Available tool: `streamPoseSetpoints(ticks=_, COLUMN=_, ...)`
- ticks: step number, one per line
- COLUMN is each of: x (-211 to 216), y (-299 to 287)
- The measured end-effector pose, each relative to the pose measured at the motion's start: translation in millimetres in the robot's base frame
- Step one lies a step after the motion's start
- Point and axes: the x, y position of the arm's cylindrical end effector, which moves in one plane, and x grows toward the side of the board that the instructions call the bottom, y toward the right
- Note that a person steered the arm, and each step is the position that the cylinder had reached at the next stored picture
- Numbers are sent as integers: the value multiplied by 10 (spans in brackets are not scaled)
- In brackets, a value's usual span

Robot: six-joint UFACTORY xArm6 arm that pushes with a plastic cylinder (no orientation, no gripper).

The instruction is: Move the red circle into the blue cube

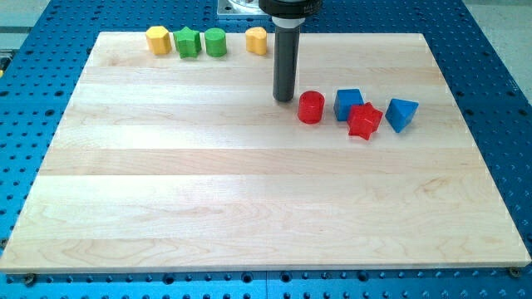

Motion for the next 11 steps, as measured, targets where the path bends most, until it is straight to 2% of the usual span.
streamPoseSetpoints(ticks=1, x=0, y=0)
streamPoseSetpoints(ticks=3, x=382, y=-310)
streamPoseSetpoints(ticks=4, x=441, y=-330)
streamPoseSetpoints(ticks=6, x=406, y=727)
streamPoseSetpoints(ticks=7, x=354, y=90)
streamPoseSetpoints(ticks=8, x=86, y=-299)
streamPoseSetpoints(ticks=11, x=-323, y=-536)
